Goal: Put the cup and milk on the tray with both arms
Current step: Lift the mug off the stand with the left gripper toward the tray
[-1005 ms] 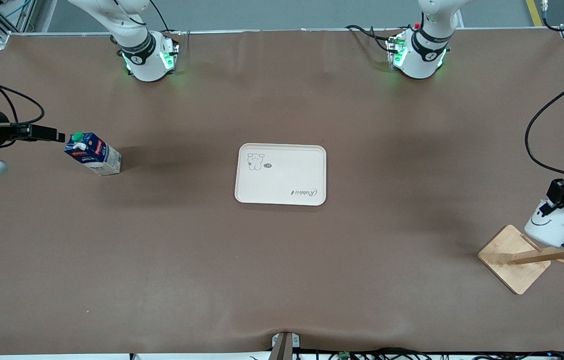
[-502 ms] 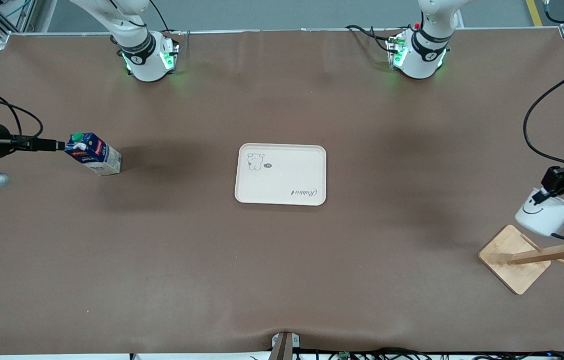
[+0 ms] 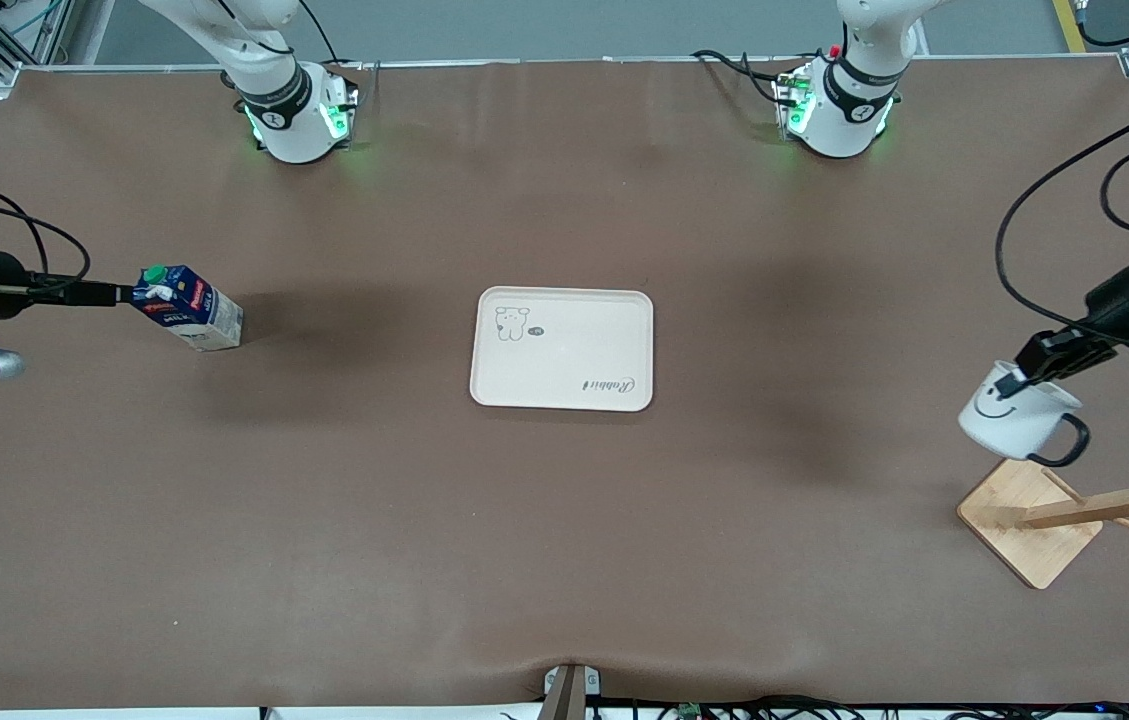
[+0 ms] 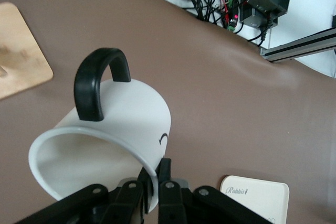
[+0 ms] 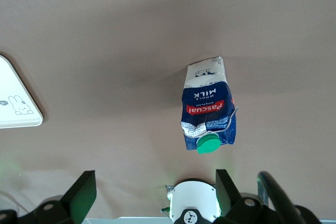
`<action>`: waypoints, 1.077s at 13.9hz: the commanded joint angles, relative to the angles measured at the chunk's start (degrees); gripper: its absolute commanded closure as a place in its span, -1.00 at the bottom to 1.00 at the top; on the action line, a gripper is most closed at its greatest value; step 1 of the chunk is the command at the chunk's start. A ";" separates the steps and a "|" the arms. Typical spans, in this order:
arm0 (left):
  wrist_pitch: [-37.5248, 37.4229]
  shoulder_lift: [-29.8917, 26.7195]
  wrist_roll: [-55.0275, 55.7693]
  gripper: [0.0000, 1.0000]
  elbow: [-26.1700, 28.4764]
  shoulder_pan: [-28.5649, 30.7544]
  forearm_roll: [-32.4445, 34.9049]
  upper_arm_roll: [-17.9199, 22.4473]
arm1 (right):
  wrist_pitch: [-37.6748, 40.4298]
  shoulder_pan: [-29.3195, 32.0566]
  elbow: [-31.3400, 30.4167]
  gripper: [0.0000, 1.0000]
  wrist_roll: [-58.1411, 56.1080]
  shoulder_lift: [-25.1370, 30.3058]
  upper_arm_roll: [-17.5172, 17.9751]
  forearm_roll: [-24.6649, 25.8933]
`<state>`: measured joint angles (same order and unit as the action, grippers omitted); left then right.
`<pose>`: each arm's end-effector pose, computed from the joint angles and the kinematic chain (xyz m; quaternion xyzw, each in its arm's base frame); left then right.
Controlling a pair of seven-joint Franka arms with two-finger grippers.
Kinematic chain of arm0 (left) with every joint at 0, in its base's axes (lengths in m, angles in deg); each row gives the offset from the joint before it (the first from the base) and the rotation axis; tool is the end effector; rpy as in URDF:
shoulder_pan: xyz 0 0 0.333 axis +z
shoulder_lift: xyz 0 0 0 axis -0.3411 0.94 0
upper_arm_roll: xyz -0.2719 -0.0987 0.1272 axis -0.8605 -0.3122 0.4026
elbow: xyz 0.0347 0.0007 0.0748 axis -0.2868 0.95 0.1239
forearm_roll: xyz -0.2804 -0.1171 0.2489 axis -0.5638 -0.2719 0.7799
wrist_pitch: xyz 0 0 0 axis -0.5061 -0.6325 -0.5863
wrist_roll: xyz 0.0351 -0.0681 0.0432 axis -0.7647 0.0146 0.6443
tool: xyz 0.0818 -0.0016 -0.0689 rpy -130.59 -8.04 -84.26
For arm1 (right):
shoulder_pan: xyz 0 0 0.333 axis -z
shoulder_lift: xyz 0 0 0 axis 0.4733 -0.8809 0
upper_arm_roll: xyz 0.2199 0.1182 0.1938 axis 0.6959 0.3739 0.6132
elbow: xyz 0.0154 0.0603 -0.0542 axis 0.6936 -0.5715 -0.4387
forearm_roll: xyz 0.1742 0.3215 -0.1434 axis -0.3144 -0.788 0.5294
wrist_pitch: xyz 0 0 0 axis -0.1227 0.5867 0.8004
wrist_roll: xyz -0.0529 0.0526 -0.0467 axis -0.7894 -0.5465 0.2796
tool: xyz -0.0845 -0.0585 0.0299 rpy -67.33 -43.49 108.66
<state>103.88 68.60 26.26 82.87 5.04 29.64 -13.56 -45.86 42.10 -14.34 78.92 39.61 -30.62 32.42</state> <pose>0.5909 0.0230 0.4911 0.9613 0.1251 0.1184 0.2150 0.5660 -0.0945 0.4633 -0.9681 0.0903 0.2163 0.0891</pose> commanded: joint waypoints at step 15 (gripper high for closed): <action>0.51 20.76 76.24 1.00 -10.90 -21.18 14.92 -12.68 | -10.25 -1.09 -7.95 -1.00 7.43 2.45 1.11 13.03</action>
<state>103.92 84.02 95.40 75.58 -12.32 42.60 -26.32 -53.25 43.50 -18.76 86.47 38.62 -29.95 39.63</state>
